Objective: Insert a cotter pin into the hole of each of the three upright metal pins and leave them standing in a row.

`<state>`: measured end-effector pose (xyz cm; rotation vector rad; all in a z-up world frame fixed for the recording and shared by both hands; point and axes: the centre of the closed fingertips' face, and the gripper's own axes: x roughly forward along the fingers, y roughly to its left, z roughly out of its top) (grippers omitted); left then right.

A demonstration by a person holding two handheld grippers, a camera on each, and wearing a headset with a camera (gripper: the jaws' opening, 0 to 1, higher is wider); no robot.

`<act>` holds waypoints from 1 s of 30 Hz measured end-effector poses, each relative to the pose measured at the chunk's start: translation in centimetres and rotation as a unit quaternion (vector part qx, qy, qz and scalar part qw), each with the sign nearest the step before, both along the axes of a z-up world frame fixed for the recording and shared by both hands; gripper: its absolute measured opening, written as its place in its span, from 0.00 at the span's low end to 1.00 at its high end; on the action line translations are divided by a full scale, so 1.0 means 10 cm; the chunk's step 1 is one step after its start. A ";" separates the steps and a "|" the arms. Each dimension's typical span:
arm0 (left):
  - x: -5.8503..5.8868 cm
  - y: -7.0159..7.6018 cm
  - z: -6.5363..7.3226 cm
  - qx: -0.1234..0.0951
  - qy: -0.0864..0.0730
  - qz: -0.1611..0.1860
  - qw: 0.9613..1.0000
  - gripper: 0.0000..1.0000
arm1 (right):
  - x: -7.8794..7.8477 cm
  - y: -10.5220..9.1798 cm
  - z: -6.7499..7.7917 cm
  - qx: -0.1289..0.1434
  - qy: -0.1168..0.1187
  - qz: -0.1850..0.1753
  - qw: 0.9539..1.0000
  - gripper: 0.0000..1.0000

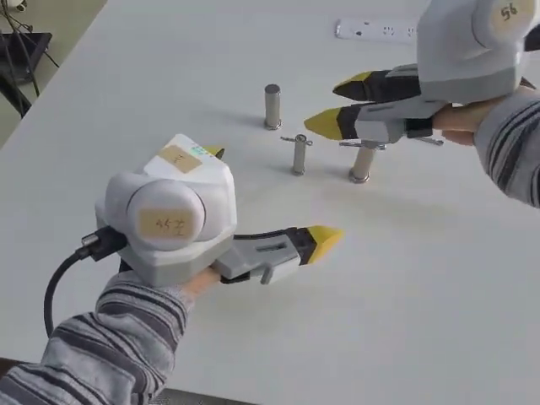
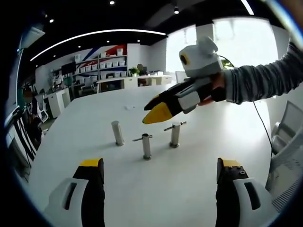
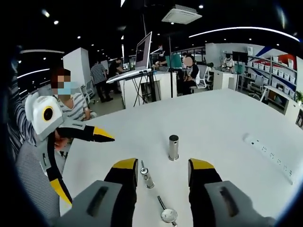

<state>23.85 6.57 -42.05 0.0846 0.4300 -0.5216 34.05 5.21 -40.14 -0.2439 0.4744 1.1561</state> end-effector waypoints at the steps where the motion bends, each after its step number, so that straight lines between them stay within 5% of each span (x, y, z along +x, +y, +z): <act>1: 0.00 0.01 0.01 -0.001 0.000 0.002 1.000 0.99 | 0.04 0.04 0.01 0.003 -0.003 -0.009 1.000 0.39; 9: -0.01 0.05 0.04 -0.004 -0.005 0.006 1.000 0.98 | 0.30 0.27 -0.05 0.037 0.021 -0.064 0.997 0.40; 16: -0.01 0.08 0.03 -0.003 -0.006 0.010 1.000 0.97 | 0.41 0.42 -0.24 0.046 0.042 -0.073 0.995 0.40; 22: -0.02 0.08 0.01 -0.006 -0.002 0.008 1.000 0.95 | 0.41 0.51 -0.31 0.023 0.021 -0.064 0.997 0.36; 30: -0.03 0.10 -0.06 -0.005 0.006 0.008 1.000 0.93 | 0.53 0.56 -0.36 0.014 0.023 -0.082 0.996 0.26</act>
